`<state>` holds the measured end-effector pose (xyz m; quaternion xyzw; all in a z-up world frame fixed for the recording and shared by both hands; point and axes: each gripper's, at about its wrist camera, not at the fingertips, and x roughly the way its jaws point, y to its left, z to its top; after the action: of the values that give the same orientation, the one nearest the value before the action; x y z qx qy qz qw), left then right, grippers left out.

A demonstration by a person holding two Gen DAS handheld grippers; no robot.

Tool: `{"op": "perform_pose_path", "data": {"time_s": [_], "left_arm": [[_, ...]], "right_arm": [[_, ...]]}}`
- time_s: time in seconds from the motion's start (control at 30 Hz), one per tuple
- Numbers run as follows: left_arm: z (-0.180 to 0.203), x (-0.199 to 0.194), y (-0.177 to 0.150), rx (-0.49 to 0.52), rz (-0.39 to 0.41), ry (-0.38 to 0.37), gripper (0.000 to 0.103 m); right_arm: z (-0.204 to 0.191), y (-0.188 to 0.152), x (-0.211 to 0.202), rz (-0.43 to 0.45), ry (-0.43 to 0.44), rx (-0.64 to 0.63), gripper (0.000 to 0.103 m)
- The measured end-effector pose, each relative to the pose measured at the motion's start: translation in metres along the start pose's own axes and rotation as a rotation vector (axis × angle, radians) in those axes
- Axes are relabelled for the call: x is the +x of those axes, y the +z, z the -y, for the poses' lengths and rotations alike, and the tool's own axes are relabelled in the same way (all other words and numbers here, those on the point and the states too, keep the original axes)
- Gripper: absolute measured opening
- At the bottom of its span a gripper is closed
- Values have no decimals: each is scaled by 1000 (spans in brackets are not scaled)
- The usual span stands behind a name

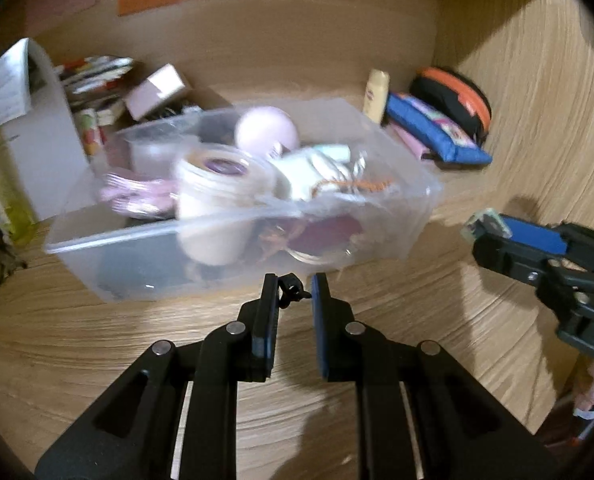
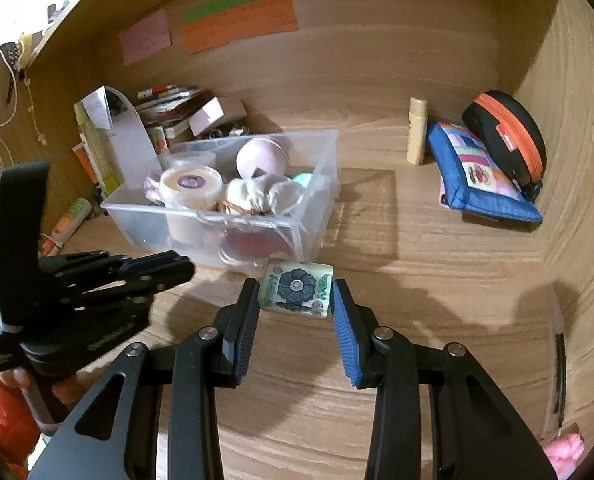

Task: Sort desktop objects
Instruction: 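Carry the green badge and black clip over the clear bin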

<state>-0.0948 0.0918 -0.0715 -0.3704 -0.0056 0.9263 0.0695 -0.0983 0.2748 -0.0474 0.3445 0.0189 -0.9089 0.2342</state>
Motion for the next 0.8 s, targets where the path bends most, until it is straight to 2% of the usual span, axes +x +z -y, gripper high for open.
{"op": "perform_pose_path", "data": {"time_s": [0.33,0.6,0.8], "left_arm": [[-49,-45,23,-93,104,18,15],[-92,-53,50,-132,148,52,15],[-101,-48,68,-139,161,20,15]], "right_arm": [[-16,28,1,41,16,-2,33],[-25,55,13,70,8,-7,33],[-30,75,29,70,0,-14,33]]}}
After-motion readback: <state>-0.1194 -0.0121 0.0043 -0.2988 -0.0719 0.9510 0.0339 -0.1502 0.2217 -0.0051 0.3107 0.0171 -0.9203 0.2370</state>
